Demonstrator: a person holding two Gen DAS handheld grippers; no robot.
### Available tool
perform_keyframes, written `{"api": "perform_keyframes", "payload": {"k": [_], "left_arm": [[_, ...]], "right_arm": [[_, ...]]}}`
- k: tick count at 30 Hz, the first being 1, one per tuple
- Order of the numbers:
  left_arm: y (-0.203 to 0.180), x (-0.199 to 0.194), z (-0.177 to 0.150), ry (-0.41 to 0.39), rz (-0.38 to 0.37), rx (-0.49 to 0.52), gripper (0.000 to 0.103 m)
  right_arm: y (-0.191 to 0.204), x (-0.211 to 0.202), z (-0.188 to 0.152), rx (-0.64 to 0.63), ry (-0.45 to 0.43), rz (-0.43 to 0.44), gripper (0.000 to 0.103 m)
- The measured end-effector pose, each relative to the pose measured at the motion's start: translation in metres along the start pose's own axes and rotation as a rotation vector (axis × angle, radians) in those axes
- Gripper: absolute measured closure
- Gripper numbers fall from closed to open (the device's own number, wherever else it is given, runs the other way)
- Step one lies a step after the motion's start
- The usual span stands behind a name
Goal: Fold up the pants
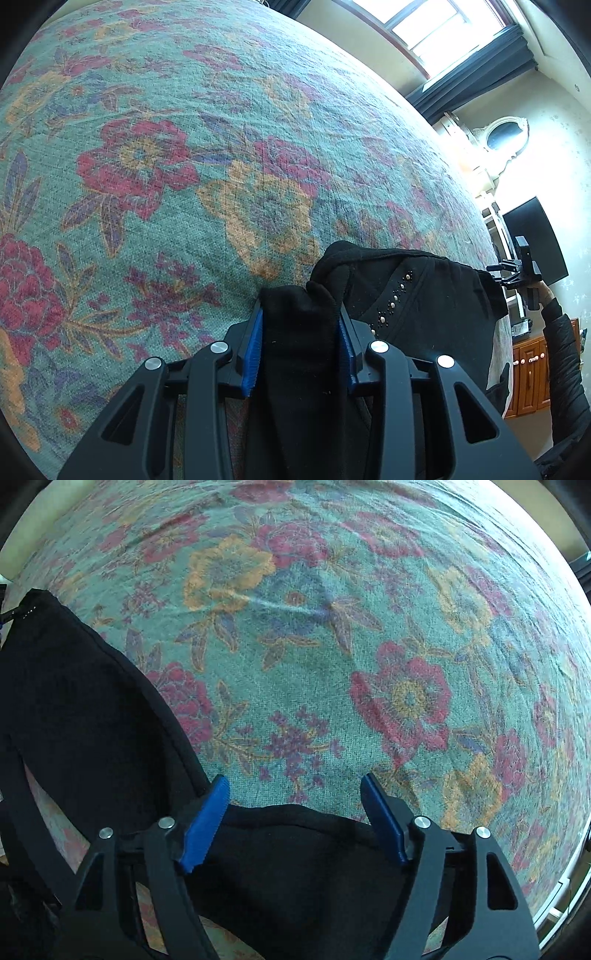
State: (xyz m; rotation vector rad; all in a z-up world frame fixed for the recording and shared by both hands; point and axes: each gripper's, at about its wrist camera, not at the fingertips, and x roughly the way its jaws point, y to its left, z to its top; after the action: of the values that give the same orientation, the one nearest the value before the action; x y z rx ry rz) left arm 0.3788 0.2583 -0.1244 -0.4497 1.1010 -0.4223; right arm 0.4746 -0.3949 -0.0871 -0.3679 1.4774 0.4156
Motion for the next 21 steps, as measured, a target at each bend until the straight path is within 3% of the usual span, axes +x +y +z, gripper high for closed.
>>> {"api": "perform_keyframes", "payload": {"k": [2, 4, 7, 13, 15, 16, 21], "left_arm": [[0.001, 0.0, 0.0, -0.003, -0.001, 0.001, 0.066], [0.001, -0.001, -0.001, -0.007, -0.003, 0.001, 0.066], [0.004, -0.002, -0.001, -0.014, -0.009, -0.003, 0.066], [0.003, -0.003, 0.001, -0.001, 0.001, 0.002, 0.066], [0.0, -0.003, 0.002, 0.007, 0.014, 0.009, 0.066], [-0.003, -0.002, 0.003, 0.011, 0.022, 0.011, 0.066], [-0.016, 0.0, 0.003, 0.023, 0.091, 0.051, 0.069]], "right_arm": [[-0.015, -0.013, -0.002, 0.054, -0.04, 0.03, 0.016], [-0.026, -0.019, -0.003, 0.122, -0.075, 0.112, 0.013], [-0.022, -0.015, -0.004, 0.113, -0.062, 0.173, 0.013], [0.002, 0.01, 0.001, 0.025, 0.025, 0.148, 0.014], [0.015, 0.014, -0.002, -0.035, 0.042, 0.116, 0.027], [0.023, 0.017, -0.004, -0.076, 0.06, 0.078, 0.038], [0.035, 0.004, -0.016, -0.12, 0.005, 0.033, 0.059]]}}
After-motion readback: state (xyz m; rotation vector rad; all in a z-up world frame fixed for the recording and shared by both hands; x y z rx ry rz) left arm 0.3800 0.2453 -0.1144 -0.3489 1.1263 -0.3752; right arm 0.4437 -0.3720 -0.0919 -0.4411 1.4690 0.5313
